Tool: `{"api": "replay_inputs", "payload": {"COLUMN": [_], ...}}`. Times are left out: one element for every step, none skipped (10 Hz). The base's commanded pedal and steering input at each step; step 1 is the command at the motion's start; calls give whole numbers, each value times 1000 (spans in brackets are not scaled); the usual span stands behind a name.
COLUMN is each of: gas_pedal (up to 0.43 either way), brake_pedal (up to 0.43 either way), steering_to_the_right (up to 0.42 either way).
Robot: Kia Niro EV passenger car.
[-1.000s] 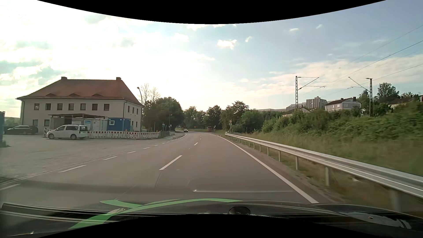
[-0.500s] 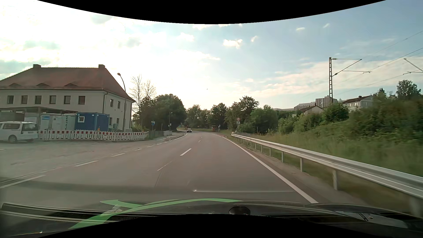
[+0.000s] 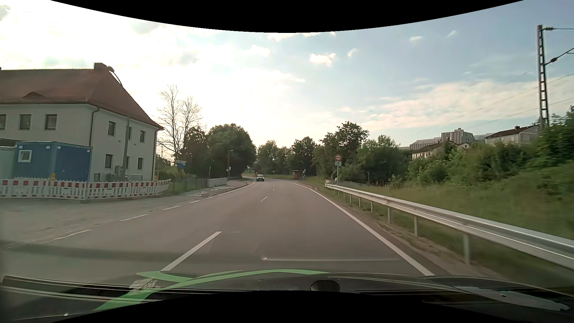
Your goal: Follow the waypoints while adhering to traffic rules and regulations
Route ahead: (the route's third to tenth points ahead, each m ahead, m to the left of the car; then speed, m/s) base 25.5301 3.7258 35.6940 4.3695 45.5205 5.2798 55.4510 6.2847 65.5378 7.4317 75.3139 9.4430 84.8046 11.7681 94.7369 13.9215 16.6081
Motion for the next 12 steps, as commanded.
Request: {"api": "replay_inputs", "payload": {"gas_pedal": [268,280,280,287,287,280,268,260,248,240,209,209], "brake_pedal": [0,0,0,0,0,0,0,0,0,0,0,0], "steering_to_the_right": [-13,-12,-12,-12,-12,-12,-12,-12,-13,-15,-15,-15]}}
